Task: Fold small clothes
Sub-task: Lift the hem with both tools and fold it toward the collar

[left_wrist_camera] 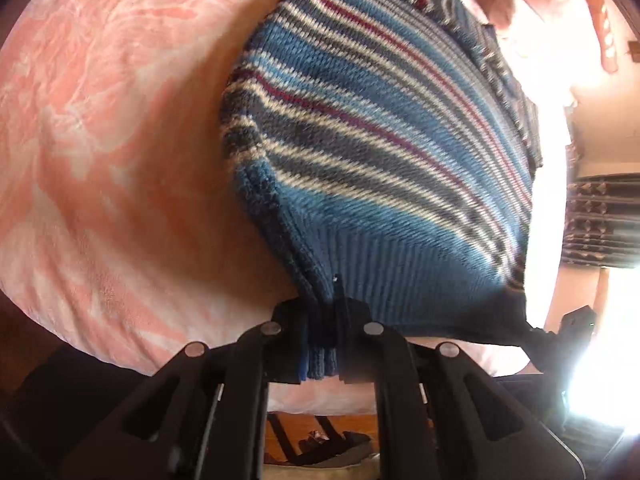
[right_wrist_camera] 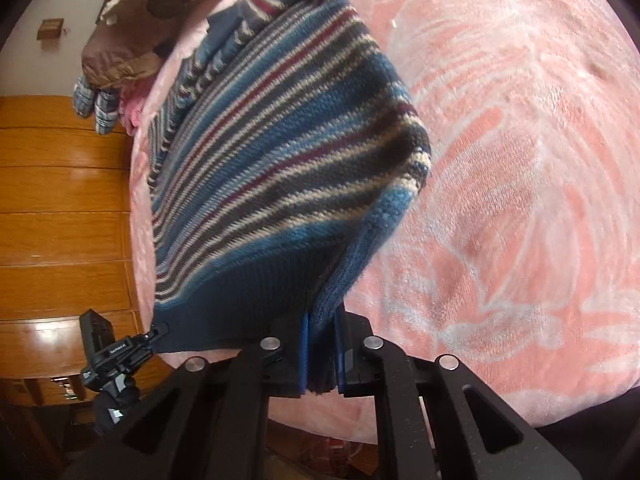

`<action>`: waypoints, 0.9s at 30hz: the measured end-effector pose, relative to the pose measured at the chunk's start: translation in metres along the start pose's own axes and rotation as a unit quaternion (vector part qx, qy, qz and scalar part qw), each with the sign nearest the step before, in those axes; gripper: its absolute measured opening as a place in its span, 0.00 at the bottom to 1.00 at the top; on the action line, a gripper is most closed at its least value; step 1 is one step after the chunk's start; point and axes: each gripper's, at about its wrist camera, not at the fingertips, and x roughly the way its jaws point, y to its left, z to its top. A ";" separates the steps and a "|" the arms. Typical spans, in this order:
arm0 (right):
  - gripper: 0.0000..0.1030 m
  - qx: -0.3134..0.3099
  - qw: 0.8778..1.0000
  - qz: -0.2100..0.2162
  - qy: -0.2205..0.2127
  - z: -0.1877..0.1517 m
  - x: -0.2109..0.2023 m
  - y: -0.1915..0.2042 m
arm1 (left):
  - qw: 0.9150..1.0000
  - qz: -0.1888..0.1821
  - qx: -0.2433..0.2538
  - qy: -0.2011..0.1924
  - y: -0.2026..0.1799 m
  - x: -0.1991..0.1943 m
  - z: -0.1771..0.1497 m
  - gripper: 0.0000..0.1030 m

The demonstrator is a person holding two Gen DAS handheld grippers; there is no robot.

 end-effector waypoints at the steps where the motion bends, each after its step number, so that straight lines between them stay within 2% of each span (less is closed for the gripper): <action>1: 0.09 -0.003 1.000 0.013 -0.009 0.002 -0.009 0.008 | 1.000 -0.015 0.003 -0.007 0.001 -0.012 0.008 0.07; 5: 0.09 -0.014 0.998 0.041 -0.035 0.034 -0.037 0.035 | 0.998 -0.028 0.036 -0.046 -0.020 -0.038 0.034 0.07; 10: 0.09 -0.012 0.998 0.043 -0.037 0.089 -0.040 0.060 | 0.996 -0.047 0.021 -0.075 -0.023 -0.056 0.092 0.08; 14: 0.09 -0.011 0.998 0.046 -0.036 0.127 -0.030 0.074 | 0.996 -0.040 0.027 -0.078 -0.033 -0.045 0.130 0.08; 20: 0.09 0.001 0.999 0.036 -0.022 0.171 0.000 0.070 | 0.996 -0.020 0.043 -0.069 -0.041 -0.009 0.178 0.08; 24: 0.10 -0.001 0.999 0.033 -0.011 0.189 0.019 0.060 | 0.997 -0.005 0.049 -0.058 -0.039 0.013 0.201 0.15; 27: 0.17 0.012 0.999 0.040 -0.003 0.201 0.031 0.052 | 0.998 -0.009 0.037 -0.047 -0.033 0.024 0.213 0.17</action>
